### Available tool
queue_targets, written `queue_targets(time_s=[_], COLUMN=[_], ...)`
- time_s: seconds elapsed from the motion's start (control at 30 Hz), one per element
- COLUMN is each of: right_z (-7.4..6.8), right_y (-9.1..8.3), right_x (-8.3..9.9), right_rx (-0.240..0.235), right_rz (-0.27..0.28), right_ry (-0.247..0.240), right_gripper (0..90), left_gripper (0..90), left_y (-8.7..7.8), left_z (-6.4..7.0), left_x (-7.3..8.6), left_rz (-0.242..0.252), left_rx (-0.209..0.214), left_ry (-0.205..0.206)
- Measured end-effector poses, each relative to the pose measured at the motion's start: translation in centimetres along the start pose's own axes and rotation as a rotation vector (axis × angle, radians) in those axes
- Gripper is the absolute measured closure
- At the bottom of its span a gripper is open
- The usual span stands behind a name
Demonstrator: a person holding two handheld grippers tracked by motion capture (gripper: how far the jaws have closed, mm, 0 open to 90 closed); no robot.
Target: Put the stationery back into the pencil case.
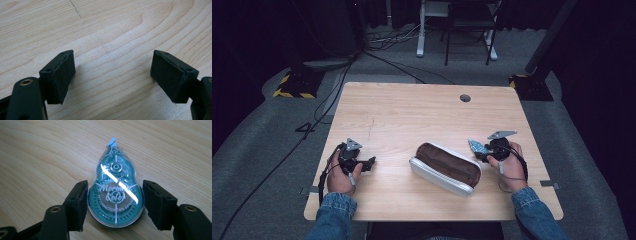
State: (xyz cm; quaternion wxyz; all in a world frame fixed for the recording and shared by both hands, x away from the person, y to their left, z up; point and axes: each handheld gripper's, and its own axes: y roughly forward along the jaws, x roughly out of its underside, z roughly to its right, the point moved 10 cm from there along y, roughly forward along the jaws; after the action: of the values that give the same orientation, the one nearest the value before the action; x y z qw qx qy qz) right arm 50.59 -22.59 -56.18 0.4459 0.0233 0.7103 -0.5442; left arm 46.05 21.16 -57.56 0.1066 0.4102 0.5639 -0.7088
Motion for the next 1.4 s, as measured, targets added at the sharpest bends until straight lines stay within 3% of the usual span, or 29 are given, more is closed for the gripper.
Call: queue_targets(time_s=[0.33, 0.83, 1.0, 1.4], right_z=[-0.2, -1.3, -2.3, -5.2], right_y=[-1.5, -5.2, -7.1, -9.4], right_x=[-1.2, -3.7, -4.7, -6.2], right_rx=[-0.01, -0.038, -0.057, -0.083], right_rz=[0.041, 0.117, 0.141, 0.168], right_ry=[0.016, 0.031, 0.026, -0.06], right_gripper=[39.4, 39.4, 39.3, 39.4], left_gripper=[20.2, 20.2, 20.2, 20.2], left_y=[0.0, 0.0, 0.0, 0.0], left_z=[0.0, 0.0, 0.0, 0.0], left_x=[0.0, 0.0, 0.0, 0.0], left_rz=[0.001, 0.0, 0.0, 0.001], left_rx=[0.0, 0.0, 0.0, 0.0], left_ry=[0.0, 0.0, 0.0, 0.0])
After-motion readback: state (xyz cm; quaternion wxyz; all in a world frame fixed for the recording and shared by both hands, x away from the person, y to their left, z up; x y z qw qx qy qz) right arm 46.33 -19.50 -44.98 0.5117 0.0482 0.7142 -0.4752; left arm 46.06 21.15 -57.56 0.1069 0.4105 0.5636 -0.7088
